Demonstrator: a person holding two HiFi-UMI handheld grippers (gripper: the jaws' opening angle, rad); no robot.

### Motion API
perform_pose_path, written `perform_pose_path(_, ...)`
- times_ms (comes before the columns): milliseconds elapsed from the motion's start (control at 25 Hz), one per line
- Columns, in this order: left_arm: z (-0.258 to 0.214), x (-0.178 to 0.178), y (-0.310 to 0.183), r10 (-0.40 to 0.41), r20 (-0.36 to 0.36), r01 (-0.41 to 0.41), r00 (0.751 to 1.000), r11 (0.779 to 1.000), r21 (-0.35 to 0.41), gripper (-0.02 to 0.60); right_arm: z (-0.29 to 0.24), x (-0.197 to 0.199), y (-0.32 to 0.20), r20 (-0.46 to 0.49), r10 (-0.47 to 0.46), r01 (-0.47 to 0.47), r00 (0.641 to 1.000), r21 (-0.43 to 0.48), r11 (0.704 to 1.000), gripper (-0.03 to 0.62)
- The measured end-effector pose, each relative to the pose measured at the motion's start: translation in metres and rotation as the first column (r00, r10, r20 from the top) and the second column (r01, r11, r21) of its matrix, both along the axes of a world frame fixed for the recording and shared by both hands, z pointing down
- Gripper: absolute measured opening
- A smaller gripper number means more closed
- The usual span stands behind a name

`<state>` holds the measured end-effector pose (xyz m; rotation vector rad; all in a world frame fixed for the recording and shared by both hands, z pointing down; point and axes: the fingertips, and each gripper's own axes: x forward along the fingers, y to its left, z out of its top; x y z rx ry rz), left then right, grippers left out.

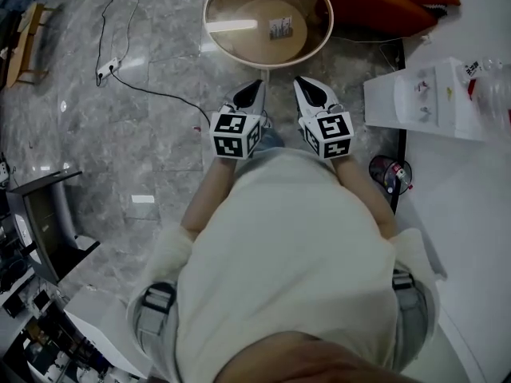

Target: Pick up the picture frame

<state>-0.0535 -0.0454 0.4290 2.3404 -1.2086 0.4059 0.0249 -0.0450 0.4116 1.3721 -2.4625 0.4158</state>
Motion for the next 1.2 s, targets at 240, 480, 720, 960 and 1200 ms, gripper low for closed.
perform_pose_path(240, 0.012, -0.010, -0.050, 0.029, -0.004, -0.029, 1.000, 0.999, -0.021, 0.000, 0.010, -0.007, -0.049, -0.019, 0.027, -0.028, 0.999, -0.012, 1.000, -0.002)
perform_pose_path(480, 0.026, -0.011, -0.086, 0.056, 0.004, -0.056, 0.998, 0.997, -0.044, 0.000, 0.022, -0.014, -0.082, -0.023, 0.044, -0.045, 0.999, -0.044, 0.998, -0.002)
perform_pose_path(720, 0.053, -0.010, -0.107, 0.045, 0.008, -0.044, 0.999, 0.995, -0.094, 0.000, 0.041, -0.012, -0.102, -0.038, 0.037, -0.040, 0.999, -0.076, 0.996, -0.002)
perform_pose_path(960, 0.092, -0.001, -0.130, 0.010, 0.009, -0.008, 1.000, 0.989, -0.147, 0.000, 0.081, 0.007, -0.127, -0.066, 0.011, -0.020, 0.998, -0.132, 0.991, -0.002)
perform_pose_path(1200, 0.140, 0.011, -0.165, -0.038, -0.012, 0.035, 0.999, 0.978, -0.206, 0.000, 0.134, 0.028, -0.167, -0.085, -0.044, 0.026, 0.995, -0.200, 0.979, -0.002)
